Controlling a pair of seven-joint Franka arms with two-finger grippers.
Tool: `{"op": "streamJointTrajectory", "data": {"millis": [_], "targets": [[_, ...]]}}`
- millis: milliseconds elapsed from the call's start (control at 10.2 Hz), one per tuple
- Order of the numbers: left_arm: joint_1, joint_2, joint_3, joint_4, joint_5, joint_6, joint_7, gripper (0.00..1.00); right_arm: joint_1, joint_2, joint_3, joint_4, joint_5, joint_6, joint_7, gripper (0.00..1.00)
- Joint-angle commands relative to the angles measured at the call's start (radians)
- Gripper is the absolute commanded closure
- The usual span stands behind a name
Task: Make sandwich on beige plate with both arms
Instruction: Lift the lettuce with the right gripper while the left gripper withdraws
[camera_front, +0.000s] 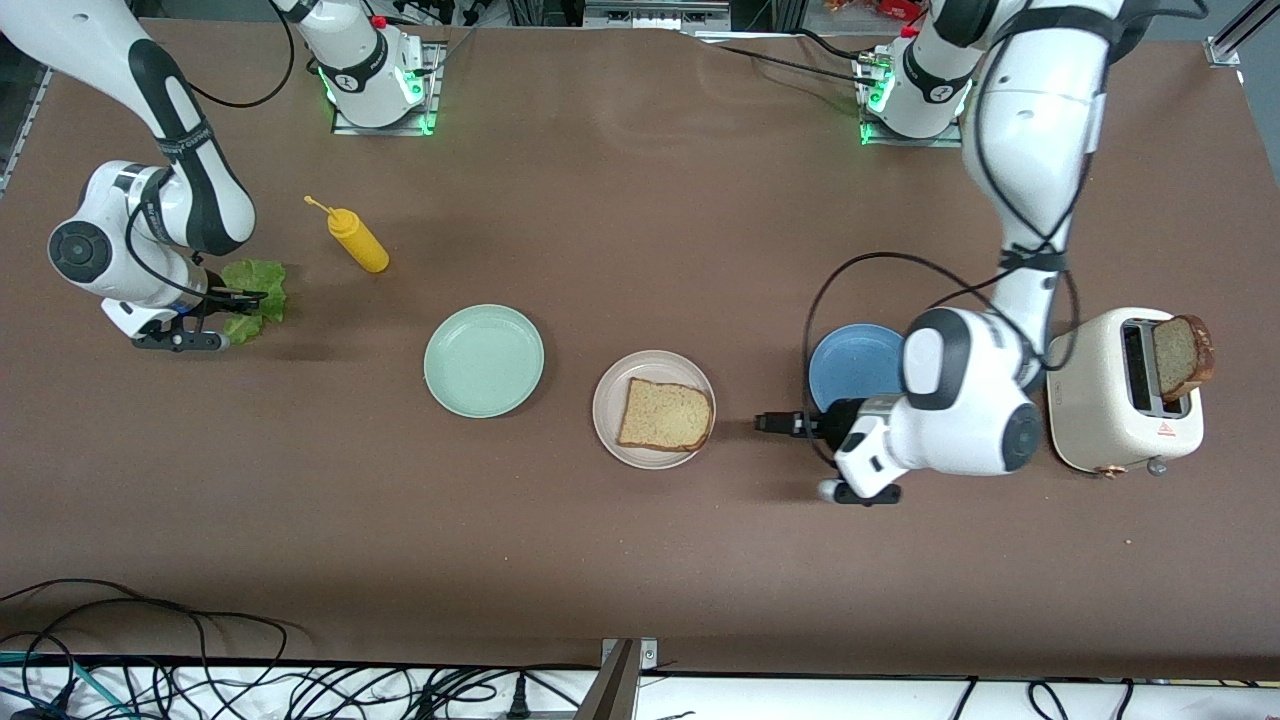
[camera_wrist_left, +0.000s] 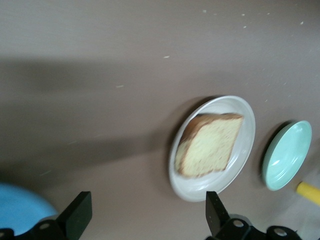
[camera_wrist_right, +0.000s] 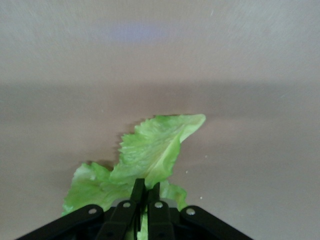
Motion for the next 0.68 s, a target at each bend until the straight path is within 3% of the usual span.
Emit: {"op": "streamJointTrajectory", "data": {"millis": [0, 195, 391, 586], "targets": [[0.047, -0.110, 0.013, -0.027, 0.178, -0.095, 0.000, 0.00, -0.003, -0.105, 0.010, 0.032, -0.008, -0.097, -0.016, 1.00], [0.087, -0.157, 0.038, -0.027, 0.321, -0.161, 0.000, 0.00, 0.002, -0.128, 0.062, 0.200, 0.012, -0.338, -0.005, 1.00], [0.142, -0.206, 0.042, -0.027, 0.410, -0.213, 0.000, 0.00, 0.006, -0.105, 0.122, 0.436, 0.119, -0.616, 0.054, 1.00], [0.159, -0.237, 0.044, -0.025, 0.532, -0.235, 0.003, 0.00, 0.049, -0.070, 0.142, 0.582, 0.182, -0.707, 0.199, 1.00]]}}
